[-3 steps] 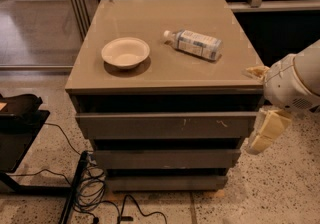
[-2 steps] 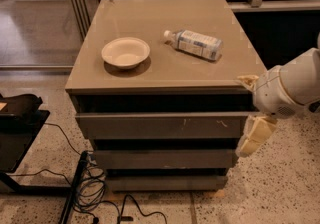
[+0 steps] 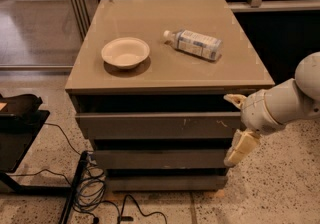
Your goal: Open top drawer
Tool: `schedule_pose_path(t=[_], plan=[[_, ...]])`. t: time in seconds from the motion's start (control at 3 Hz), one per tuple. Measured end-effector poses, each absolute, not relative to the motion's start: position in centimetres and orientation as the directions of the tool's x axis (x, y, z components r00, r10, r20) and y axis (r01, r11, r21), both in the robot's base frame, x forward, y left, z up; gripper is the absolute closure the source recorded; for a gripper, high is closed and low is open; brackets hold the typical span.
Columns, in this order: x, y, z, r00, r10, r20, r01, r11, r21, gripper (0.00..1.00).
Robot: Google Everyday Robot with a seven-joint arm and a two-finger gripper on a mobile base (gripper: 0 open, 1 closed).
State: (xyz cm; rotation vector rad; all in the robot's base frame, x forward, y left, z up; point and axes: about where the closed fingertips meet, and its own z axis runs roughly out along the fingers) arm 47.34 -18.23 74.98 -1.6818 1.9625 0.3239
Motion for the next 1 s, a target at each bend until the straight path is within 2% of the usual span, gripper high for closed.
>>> schedule_pose_path(t=[1.0], plan=[[50.3, -16.1, 69.4, -0.041, -0.791, -0.61, -0.971, 0.175, -0.161, 0.0]])
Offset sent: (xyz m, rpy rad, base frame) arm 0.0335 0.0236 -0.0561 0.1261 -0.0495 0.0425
